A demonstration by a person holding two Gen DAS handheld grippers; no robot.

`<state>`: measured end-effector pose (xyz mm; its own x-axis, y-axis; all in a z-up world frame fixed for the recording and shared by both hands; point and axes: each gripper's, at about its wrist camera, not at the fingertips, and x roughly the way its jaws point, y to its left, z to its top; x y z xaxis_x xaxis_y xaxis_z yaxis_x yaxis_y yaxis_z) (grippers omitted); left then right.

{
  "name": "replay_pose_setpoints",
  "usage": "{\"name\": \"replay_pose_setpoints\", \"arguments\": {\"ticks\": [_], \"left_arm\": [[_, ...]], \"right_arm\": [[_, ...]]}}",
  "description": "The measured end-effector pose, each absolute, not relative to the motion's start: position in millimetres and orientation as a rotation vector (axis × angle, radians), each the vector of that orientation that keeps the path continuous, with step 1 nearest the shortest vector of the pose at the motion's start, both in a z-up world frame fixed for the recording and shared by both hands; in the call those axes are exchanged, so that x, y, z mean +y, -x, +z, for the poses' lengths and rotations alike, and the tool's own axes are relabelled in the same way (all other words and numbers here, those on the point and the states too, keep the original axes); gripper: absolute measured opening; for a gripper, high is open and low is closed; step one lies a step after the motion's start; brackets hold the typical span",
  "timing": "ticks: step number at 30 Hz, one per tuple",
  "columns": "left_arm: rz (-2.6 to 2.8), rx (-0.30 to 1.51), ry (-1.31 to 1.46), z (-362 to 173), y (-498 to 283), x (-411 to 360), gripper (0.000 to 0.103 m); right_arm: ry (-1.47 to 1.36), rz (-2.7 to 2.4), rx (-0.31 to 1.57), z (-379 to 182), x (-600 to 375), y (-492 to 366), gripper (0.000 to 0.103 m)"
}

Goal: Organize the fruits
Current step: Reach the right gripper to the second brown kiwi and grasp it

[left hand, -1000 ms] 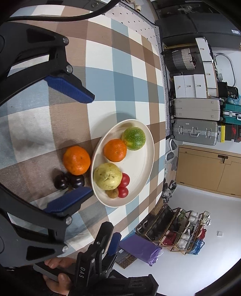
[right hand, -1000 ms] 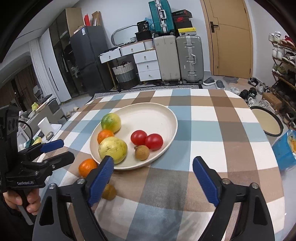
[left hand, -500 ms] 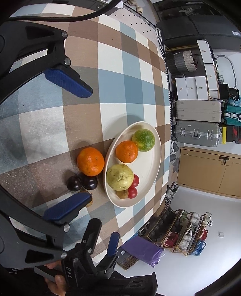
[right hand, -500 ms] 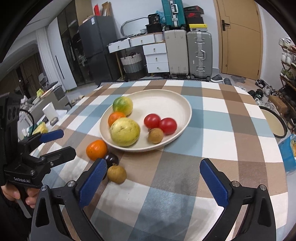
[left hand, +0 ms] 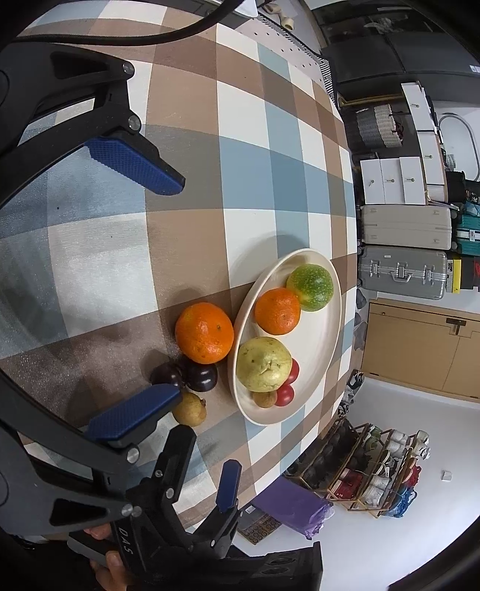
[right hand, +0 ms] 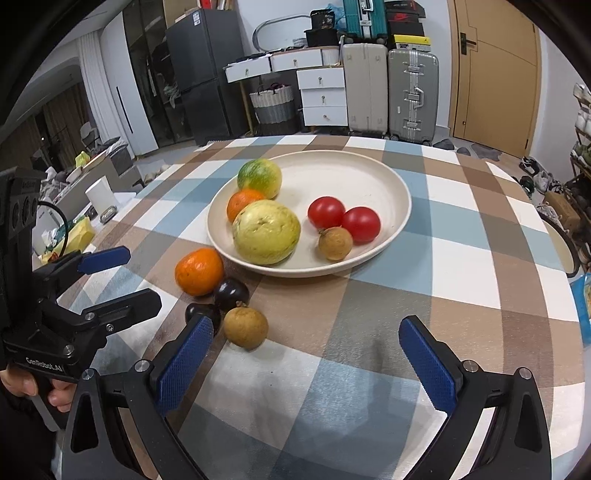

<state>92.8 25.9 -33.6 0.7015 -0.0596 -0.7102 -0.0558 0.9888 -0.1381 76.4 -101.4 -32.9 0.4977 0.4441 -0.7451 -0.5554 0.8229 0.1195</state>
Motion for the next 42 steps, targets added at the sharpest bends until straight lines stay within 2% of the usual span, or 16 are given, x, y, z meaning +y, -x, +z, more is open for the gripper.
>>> {"name": "replay_pose_setpoints", "arguments": {"ticks": [16, 25, 28, 30, 33, 42], "left_arm": [[0.005, 0.805, 0.168, -37.0, -95.4, 30.2, 0.102], [0.009, 0.807, 0.173, -38.8, -94.9, 32.3, 0.102], [0.01, 0.808, 0.172, -38.7, -95.0, 32.3, 0.102], [0.009, 0.808, 0.171, -38.9, -95.1, 32.3, 0.102], [0.009, 0.808, 0.171, -38.7, -95.1, 32.5, 0.102], [0.006, 0.818, 0.165, -42.0, -95.6, 28.0, 0.102]], "right_arm": [[0.27, 0.61, 0.901, -45.1, -81.3, -73.5, 0.102], [0.313, 0.62, 0.89, -44.8, -71.9, -72.2, 0.095], [0.304, 0.632, 0.89, -43.6, -72.4, -72.8, 0.09], [0.301, 0.639, 0.896, -43.8, -72.2, -73.3, 0.078], [0.301, 0.646, 0.904, -45.9, -72.1, -73.1, 0.068], [0.284, 0.679, 0.897, -44.5, -72.0, -70.3, 0.055]]}}
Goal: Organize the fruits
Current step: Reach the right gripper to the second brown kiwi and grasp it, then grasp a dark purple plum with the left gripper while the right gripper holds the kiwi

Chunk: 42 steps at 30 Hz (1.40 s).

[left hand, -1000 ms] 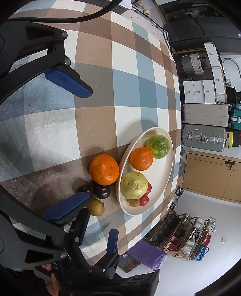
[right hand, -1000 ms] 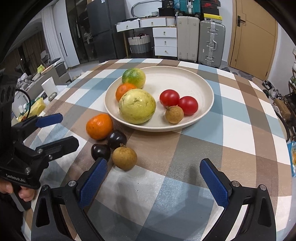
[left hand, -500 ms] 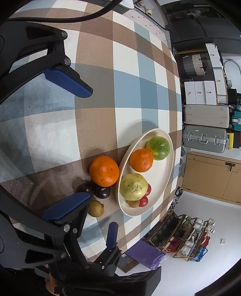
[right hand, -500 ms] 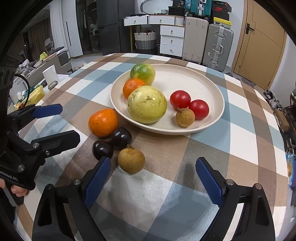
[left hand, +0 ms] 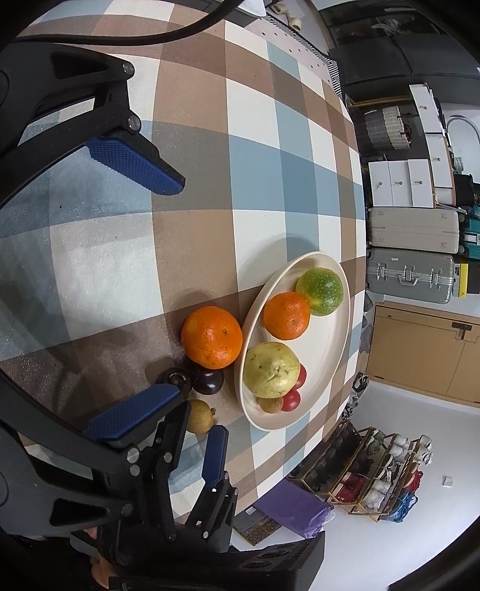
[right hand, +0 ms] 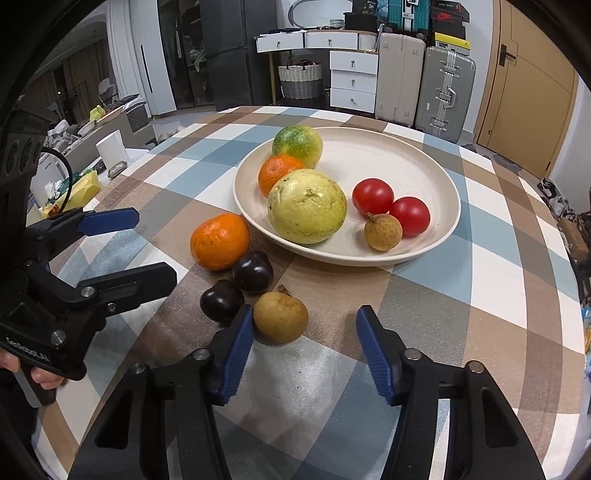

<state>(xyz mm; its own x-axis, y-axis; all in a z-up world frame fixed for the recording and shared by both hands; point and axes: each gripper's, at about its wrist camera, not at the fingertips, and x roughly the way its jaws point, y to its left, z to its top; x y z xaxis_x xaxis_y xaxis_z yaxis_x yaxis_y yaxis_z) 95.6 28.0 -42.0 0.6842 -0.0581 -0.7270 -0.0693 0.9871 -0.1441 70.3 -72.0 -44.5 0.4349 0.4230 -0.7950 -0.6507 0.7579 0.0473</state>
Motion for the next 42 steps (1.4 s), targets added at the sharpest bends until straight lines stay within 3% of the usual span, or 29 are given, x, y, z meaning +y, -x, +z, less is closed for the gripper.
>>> {"name": "replay_pose_setpoints", "arguments": {"ticks": [9, 24, 26, 34, 42], "left_arm": [[0.0, 0.837, 0.169, -44.5, -95.1, 19.7, 0.102], [-0.028, 0.868, 0.188, -47.3, -94.6, -8.8, 0.102], [-0.038, 0.869, 0.181, -47.2, -94.7, -13.8, 0.098], [-0.096, 0.878, 0.205, -50.1, -101.0, -21.8, 0.065], [-0.122, 0.883, 0.201, -51.1, -108.1, -26.1, 0.055]], "right_arm": [[0.242, 0.725, 0.898, -43.3, -75.1, -67.2, 0.03], [0.182, 0.73, 0.814, -30.3, -100.9, -63.8, 0.03], [0.208, 0.722, 0.805, -30.0, -99.7, -60.7, 0.03], [0.175, 0.706, 0.821, -32.3, -106.1, -65.2, 0.03], [0.162, 0.705, 0.819, -31.0, -108.4, -65.8, 0.03]]}}
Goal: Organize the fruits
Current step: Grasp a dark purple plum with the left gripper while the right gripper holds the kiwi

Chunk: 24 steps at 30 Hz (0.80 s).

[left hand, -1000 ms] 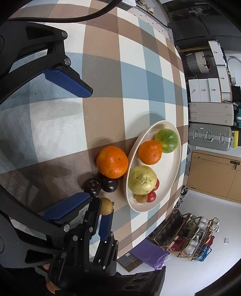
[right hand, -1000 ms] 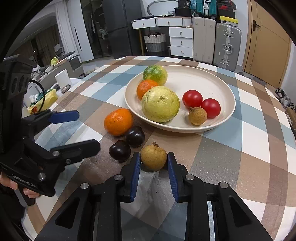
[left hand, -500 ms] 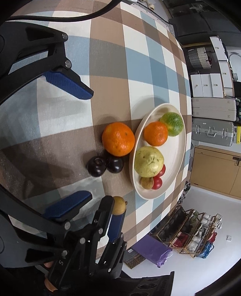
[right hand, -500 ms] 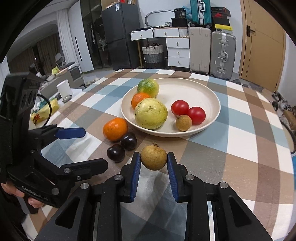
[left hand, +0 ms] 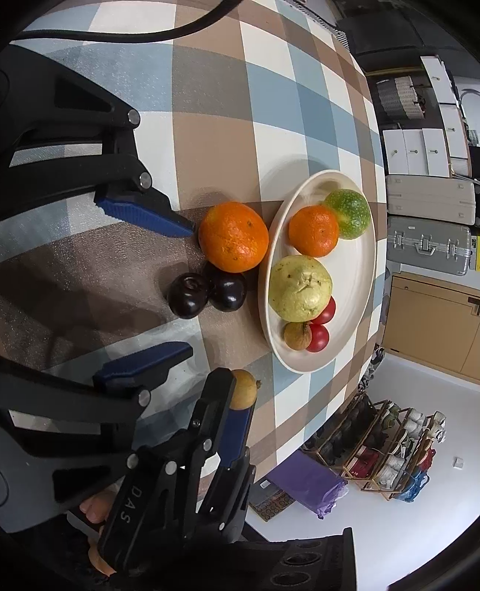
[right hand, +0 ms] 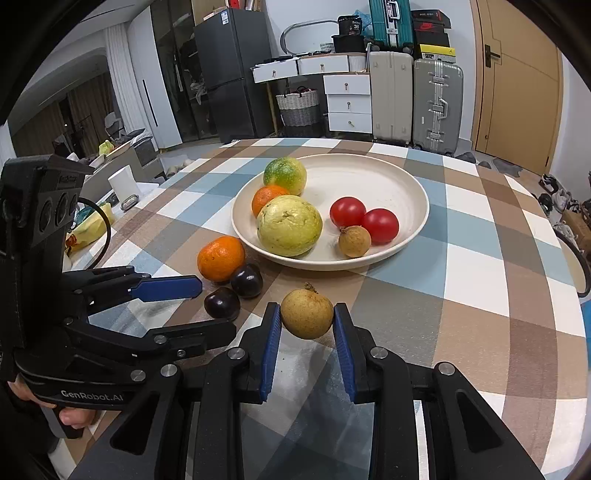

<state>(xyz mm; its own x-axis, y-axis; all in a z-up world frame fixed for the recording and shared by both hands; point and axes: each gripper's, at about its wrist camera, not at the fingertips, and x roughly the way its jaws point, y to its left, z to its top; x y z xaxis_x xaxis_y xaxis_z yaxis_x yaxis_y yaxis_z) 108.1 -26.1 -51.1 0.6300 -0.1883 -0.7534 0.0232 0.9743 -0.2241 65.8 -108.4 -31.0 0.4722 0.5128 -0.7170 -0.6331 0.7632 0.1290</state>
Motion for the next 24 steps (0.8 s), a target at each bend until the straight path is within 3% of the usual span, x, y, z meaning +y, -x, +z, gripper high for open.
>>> {"name": "replay_pose_setpoints", "arguments": {"ticks": [8, 13, 24], "left_arm": [[-0.106, 0.894, 0.107, -51.6, -113.0, -40.7, 0.043], [-0.108, 0.896, 0.087, -51.8, -113.7, -42.5, 0.022], [-0.142, 0.878, 0.12, -46.0, -104.6, -38.3, 0.022]], "right_arm": [[0.154, 0.692, 0.833, -32.5, -110.5, -69.0, 0.03], [0.145, 0.686, 0.83, -31.8, -113.3, -70.8, 0.03], [0.132, 0.687, 0.821, -29.8, -115.5, -70.9, 0.03]]}}
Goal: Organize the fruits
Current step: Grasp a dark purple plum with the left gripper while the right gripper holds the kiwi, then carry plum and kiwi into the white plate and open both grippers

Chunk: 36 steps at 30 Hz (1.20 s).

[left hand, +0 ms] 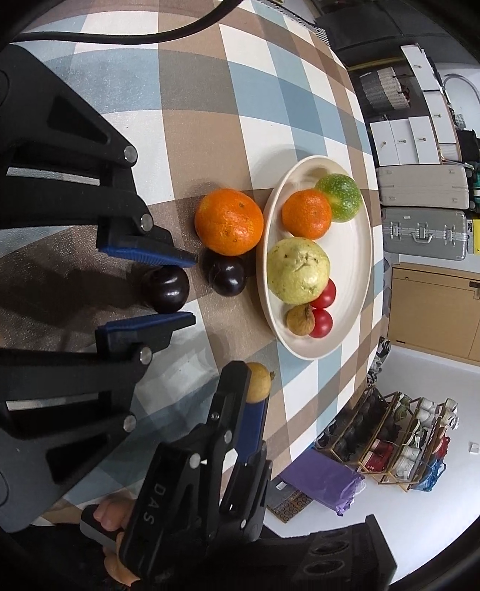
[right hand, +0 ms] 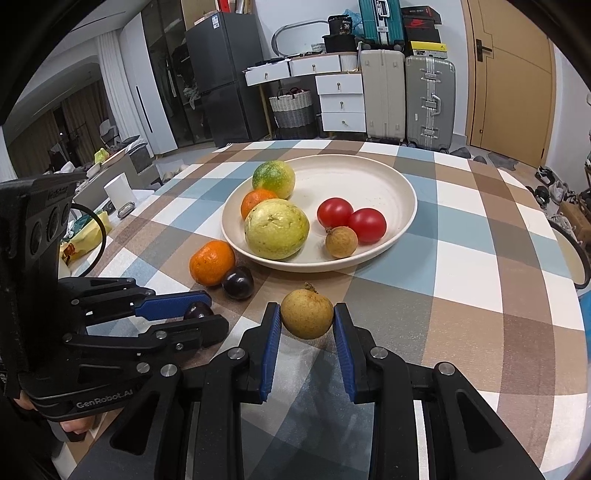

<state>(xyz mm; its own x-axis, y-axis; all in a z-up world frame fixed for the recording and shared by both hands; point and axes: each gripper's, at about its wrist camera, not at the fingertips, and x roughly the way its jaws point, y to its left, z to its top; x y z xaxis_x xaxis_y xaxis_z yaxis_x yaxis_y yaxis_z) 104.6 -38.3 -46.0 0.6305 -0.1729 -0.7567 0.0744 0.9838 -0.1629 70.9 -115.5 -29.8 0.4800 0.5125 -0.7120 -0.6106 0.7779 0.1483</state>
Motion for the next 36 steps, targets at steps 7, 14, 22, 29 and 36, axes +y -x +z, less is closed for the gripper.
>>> {"name": "replay_pose_setpoints", "arguments": {"ticks": [7, 14, 22, 29, 36], "left_arm": [[-0.151, 0.846, 0.139, -36.8, -99.4, -31.5, 0.022], [-0.13, 0.795, 0.164, -22.6, -94.5, -14.3, 0.022], [-0.113, 0.753, 0.18, -11.0, -101.6, 3.4, 0.022], [-0.108, 0.721, 0.189, -2.8, -114.3, 12.6, 0.022], [-0.103, 0.711, 0.195, -1.9, -132.1, 16.1, 0.022]], "right_arm": [[0.112, 0.692, 0.795, -25.8, -118.5, -70.3, 0.03], [0.092, 0.696, 0.774, -22.8, -118.1, -70.6, 0.03], [0.063, 0.681, 0.723, -10.6, -119.0, -72.4, 0.03], [0.02, 0.671, 0.711, 0.0, -123.0, -79.4, 0.029], [-0.002, 0.633, 0.712, 4.7, -122.3, -95.5, 0.03]]}}
